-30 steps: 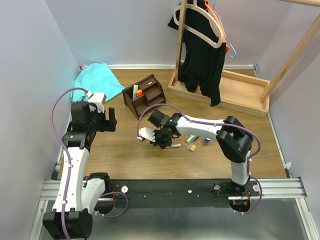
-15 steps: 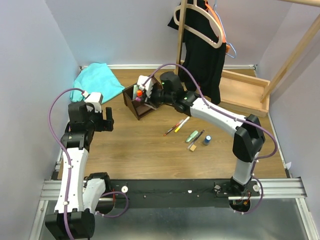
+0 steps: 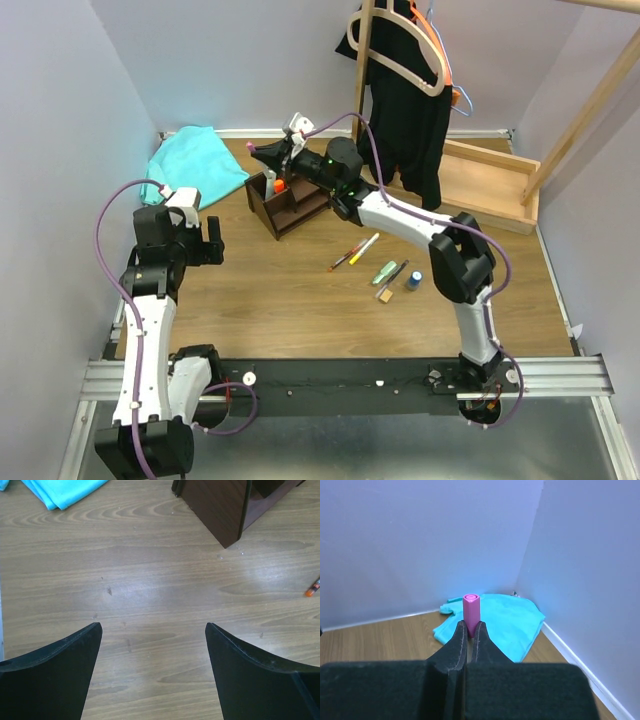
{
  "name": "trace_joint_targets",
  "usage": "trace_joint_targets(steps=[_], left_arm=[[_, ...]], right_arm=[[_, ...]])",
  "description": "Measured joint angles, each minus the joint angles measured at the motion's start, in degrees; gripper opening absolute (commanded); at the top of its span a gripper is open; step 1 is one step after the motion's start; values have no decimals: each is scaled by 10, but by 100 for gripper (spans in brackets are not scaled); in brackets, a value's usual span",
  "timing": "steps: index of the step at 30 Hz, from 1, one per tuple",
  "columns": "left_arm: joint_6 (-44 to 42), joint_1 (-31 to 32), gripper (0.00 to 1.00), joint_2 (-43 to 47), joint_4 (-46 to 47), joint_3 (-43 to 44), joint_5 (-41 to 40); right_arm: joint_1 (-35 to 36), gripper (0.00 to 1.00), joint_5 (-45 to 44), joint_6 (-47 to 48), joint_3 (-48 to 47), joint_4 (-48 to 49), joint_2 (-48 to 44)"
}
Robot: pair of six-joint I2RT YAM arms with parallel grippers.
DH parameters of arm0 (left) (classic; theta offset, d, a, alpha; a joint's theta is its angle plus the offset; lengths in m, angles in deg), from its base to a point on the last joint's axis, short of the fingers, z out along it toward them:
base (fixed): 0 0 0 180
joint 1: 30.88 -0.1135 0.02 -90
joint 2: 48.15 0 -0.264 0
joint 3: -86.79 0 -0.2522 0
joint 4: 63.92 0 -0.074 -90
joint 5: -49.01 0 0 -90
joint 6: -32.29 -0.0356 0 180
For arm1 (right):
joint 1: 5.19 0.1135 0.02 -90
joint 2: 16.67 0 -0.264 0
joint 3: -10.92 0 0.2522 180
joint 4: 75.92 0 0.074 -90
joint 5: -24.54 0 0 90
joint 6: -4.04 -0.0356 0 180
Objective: Sort the stationery into containers
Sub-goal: Place the pen in the storage box.
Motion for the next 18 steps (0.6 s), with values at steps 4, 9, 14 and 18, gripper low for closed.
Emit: trace_joint_targets(steps=[4, 9, 14, 18], left_arm=[[0, -3, 93, -2, -9, -5, 0], [0, -8, 93, -12, -12, -5, 1], [0, -8, 93, -22, -11, -5, 6], [0, -11, 93, -29, -11, -5, 8]], right_arm=[[-2, 1, -1, -29, -32, 38, 47], [-4, 1, -3, -41, -40, 60, 83], [-5, 1, -2, -45, -51, 70, 111], [-7, 1, -2, -46, -64, 76, 131]])
